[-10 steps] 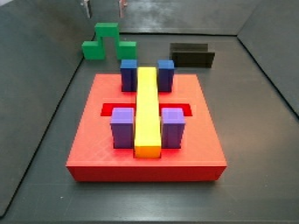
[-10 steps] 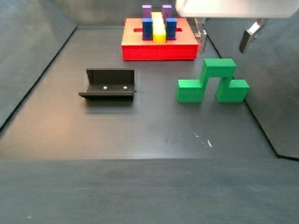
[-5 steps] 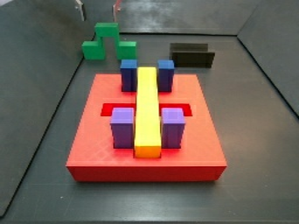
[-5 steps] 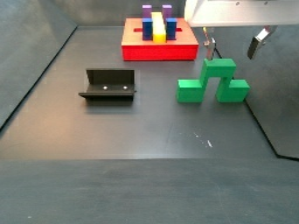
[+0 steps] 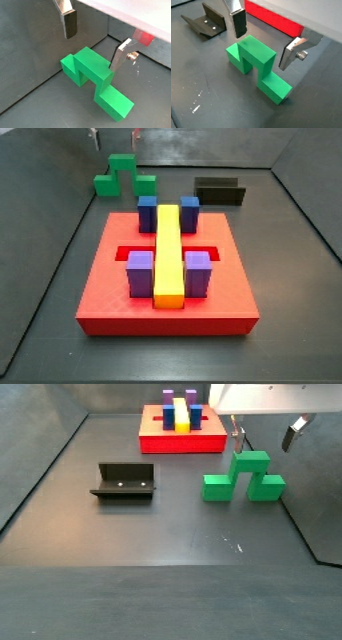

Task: Pick up the green object. Move up. Move to above the board. Insert the green object.
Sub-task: Pick up the green object.

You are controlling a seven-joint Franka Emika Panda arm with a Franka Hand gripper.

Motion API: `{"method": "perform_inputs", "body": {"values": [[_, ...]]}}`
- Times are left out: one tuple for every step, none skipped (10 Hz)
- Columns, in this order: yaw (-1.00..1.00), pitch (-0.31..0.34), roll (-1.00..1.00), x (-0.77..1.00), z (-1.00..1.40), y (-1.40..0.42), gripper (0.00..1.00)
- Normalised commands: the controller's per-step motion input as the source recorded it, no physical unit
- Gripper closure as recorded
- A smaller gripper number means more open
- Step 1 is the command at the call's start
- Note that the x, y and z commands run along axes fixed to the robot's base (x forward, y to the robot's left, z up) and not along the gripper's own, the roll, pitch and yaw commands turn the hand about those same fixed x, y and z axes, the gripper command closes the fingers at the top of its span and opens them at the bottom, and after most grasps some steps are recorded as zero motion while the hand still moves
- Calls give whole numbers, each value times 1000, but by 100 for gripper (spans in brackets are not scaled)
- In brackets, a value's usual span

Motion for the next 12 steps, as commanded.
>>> {"method": "perform_inputs", "body": {"values": [[0, -51, 0, 263, -51, 0, 0], [0, -34, 0, 277, -54, 0, 0], [0, -19, 0, 234, -94, 0, 0], [0, -10, 0, 77, -120, 0, 0], [0, -13, 0, -43, -114, 0, 0], [0, -24, 0, 0, -60, 0, 0], [0, -31, 0, 0, -57, -3, 0], [0, -34, 0, 3, -66, -9, 0], [0, -9, 0, 94, -57, -6, 0], [0, 0, 0, 129, -40, 0, 0], [0, 0, 11, 157, -49, -14, 0], [0, 0, 24, 163, -106, 0, 0]]}}
